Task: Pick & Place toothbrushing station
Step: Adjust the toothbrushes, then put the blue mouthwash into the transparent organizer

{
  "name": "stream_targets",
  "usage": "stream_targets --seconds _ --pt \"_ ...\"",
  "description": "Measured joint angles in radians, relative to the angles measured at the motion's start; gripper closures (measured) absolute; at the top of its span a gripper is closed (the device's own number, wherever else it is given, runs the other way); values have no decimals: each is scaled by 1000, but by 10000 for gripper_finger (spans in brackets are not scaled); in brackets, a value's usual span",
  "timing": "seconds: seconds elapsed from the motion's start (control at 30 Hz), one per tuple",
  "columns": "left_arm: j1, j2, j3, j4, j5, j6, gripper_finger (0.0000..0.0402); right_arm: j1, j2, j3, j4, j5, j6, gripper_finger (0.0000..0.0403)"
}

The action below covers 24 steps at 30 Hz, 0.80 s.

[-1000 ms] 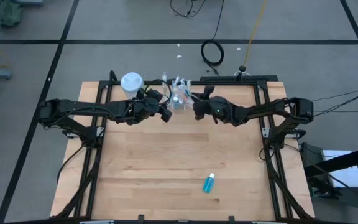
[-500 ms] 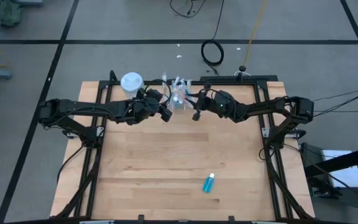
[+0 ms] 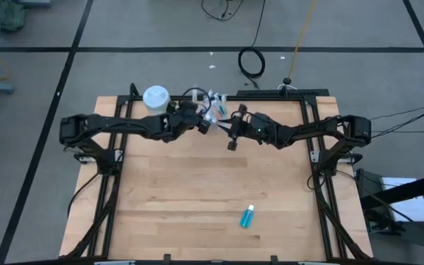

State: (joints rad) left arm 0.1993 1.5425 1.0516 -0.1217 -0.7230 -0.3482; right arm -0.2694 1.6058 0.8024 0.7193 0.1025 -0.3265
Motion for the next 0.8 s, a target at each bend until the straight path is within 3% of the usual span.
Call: stream_targets --seconds 0.27,0.5,0.8 --pt "52 80 0 114 150 -14 222 16 0 0 0 0 -57 332" --pt "49 125 0 229 173 37 222 16 0 0 -10 1 -54 332" --pt "70 130 0 137 207 52 222 16 0 0 -22 1 -53 332"
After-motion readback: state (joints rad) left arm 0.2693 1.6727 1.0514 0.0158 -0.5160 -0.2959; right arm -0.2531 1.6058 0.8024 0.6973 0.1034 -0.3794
